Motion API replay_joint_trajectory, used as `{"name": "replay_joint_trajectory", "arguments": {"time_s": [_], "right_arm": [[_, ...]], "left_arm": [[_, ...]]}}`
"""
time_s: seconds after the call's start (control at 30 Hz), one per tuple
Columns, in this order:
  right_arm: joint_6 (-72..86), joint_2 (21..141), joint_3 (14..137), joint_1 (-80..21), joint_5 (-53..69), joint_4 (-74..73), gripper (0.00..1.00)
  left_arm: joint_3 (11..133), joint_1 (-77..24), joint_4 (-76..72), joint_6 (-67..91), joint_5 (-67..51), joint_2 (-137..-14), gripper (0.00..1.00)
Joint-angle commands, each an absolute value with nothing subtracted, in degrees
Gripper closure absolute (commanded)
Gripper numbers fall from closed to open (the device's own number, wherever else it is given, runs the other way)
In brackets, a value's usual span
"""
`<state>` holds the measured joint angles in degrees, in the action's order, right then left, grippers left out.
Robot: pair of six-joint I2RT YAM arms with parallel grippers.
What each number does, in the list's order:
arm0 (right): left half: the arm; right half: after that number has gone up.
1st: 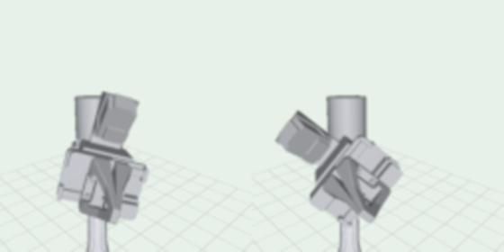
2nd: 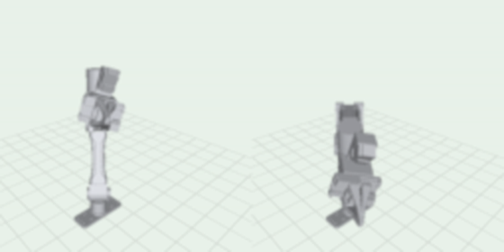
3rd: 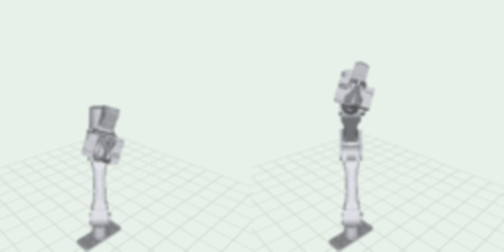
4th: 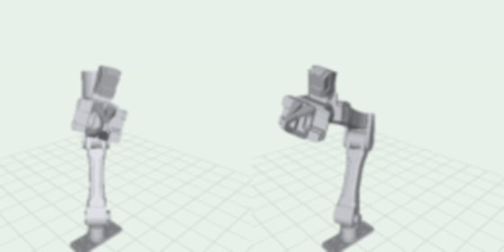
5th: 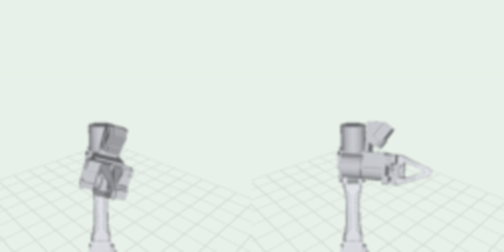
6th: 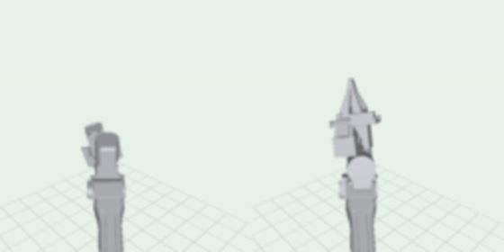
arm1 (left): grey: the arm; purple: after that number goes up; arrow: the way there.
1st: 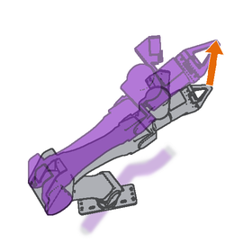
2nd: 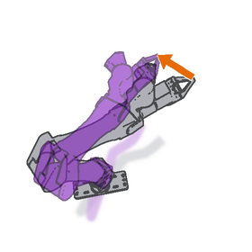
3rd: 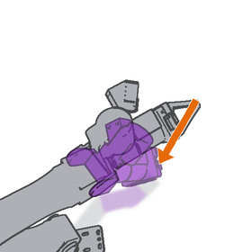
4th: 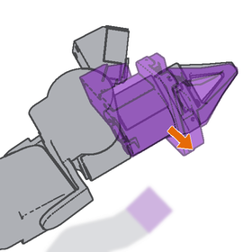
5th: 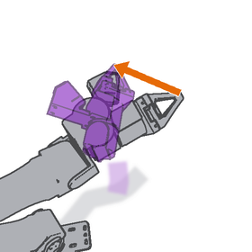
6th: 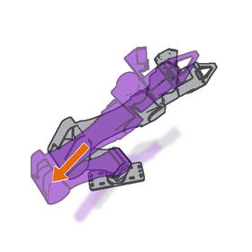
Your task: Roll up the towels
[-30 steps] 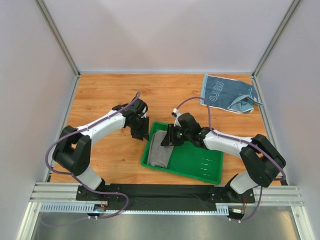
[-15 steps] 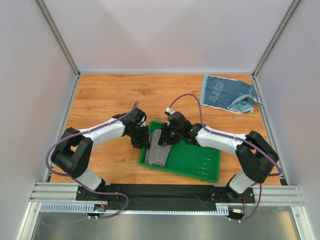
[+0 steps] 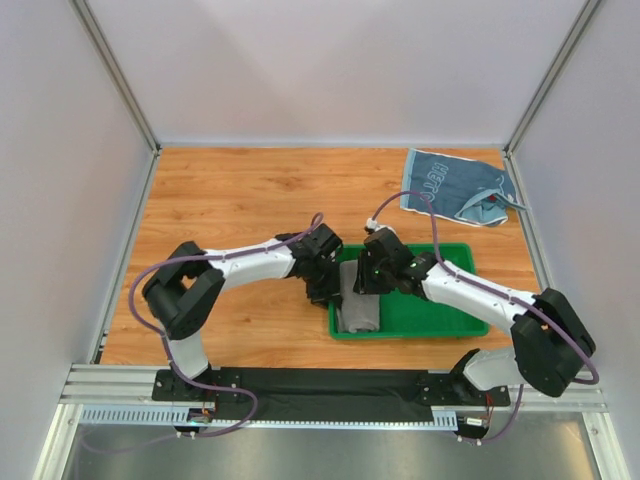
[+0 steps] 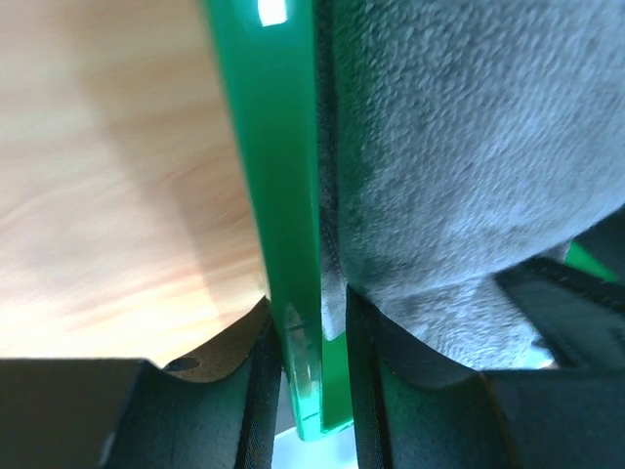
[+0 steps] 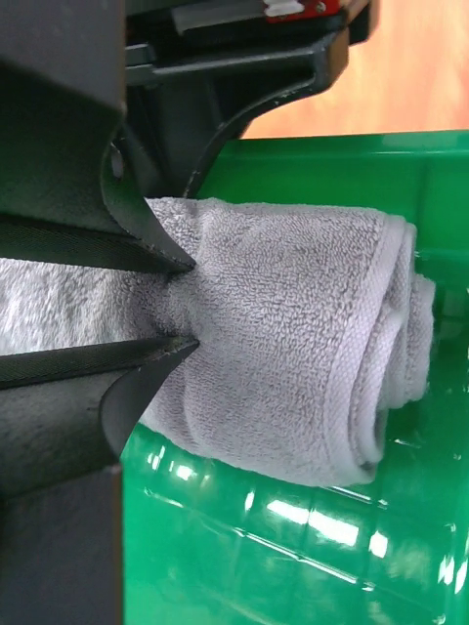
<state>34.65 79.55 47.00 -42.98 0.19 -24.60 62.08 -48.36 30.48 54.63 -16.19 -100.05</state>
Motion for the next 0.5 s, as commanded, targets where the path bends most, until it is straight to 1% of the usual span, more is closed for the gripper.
{"name": "replay_joint_trajectory", "arguments": {"time_s": [0.0,0.03,0.1,0.13,0.23,0.27,0.33,0.4,0.47], "right_arm": [[33.3,76.4,43.1,-40.0,-2.6,-32.6,0.67],[33.4,75.4,42.0,-38.4,-3.2,-33.5,0.67],[33.5,73.7,41.7,-36.8,-5.3,-36.9,0.67],[33.5,73.1,41.8,-35.1,-6.0,-38.0,0.68],[33.7,71.0,40.8,-31.1,-9.2,-41.6,0.71],[33.5,70.1,40.1,-29.5,-6.5,-41.1,0.72],[35.5,68.0,39.5,-26.2,-7.1,-42.0,0.73],[36.0,65.8,39.0,-24.0,-5.8,-42.7,0.72],[37.2,64.8,38.2,-23.8,-5.9,-42.8,0.66]], "left_arm": [[74.1,-51.1,24.7,57.6,-18.7,-107.4,0.63],[80.1,-51.4,26.4,57.4,-19.8,-109.8,0.63],[86.0,-52.7,27.7,57.6,-21.1,-116.3,0.64],[91.2,-53.7,28.5,57.7,-21.9,-118.3,0.64],[99.4,-55.4,28.5,60.1,-23.6,-124.4,0.64],[101.1,-55.7,28.4,60.6,-24.2,-125.7,0.66],[105.3,-56.2,30.0,61.5,-23.9,-128.2,0.65],[105.6,-56.2,29.4,62.4,-24.2,-128.5,0.67],[104.2,-56.2,27.1,62.8,-24.8,-128.0,0.68]]}}
